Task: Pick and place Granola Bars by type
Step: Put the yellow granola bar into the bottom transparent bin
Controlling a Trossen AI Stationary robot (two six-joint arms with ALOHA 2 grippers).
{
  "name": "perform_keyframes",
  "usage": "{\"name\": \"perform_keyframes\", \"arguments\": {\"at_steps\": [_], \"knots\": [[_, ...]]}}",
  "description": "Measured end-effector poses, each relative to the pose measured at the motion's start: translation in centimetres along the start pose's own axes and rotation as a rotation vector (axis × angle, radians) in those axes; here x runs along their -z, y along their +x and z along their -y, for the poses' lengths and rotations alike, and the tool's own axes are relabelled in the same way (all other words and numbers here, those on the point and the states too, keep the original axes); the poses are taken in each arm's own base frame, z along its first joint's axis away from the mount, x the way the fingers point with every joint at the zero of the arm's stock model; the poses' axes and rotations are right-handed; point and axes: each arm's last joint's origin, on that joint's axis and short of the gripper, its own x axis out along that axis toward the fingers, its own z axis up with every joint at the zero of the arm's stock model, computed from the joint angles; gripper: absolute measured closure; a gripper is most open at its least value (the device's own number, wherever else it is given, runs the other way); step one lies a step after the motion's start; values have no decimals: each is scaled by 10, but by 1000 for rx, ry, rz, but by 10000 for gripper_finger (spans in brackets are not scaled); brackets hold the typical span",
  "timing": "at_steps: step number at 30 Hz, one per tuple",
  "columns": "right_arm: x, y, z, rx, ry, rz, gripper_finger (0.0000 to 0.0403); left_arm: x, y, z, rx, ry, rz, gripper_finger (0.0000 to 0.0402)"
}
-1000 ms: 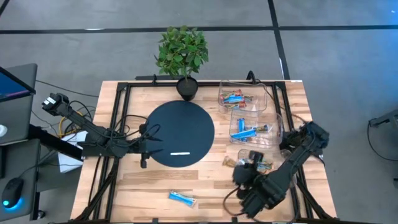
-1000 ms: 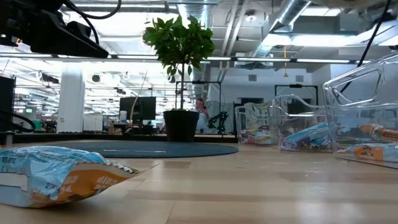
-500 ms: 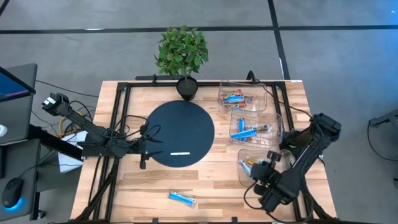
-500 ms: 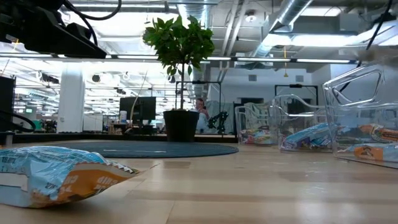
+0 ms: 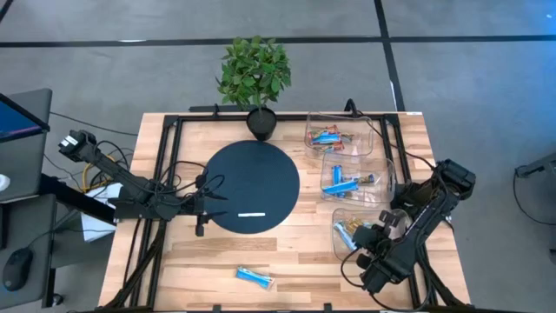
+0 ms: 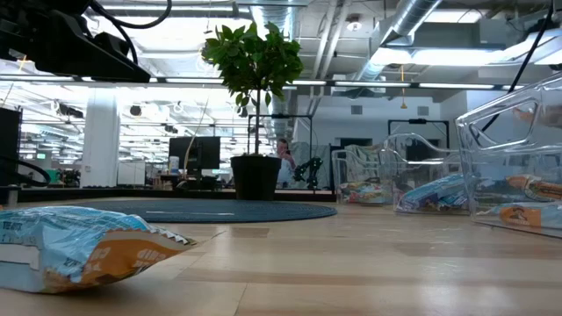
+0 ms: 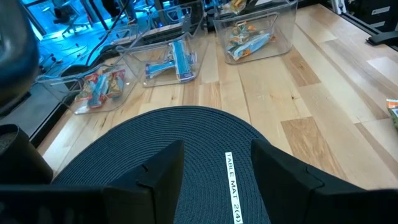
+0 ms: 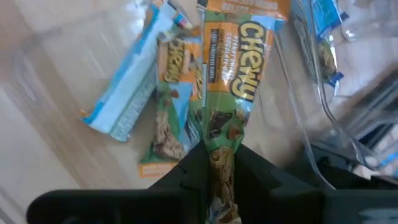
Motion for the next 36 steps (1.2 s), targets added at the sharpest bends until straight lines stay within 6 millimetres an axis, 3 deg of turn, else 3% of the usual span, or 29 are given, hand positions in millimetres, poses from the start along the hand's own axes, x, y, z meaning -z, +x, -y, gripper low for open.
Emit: {"name": "perform_keyframes", "arguments": {"at_steps": [12,20,26,31,36], "knots": [[1,0,3,26,-9,-28,257,-1,0,1,45,27,12,219],[15,-30,-5,3,-89,475,243,-11,-2,10,358,47,127,219],[49,-60,-8,-19,-237,980,254,-15,4,17,427,52,174,219],[72,-72,15,-73,-268,1195,264,-13,15,24,428,47,169,219],[75,-59,44,-180,-169,1204,268,-10,30,35,443,-15,94,219]]}}
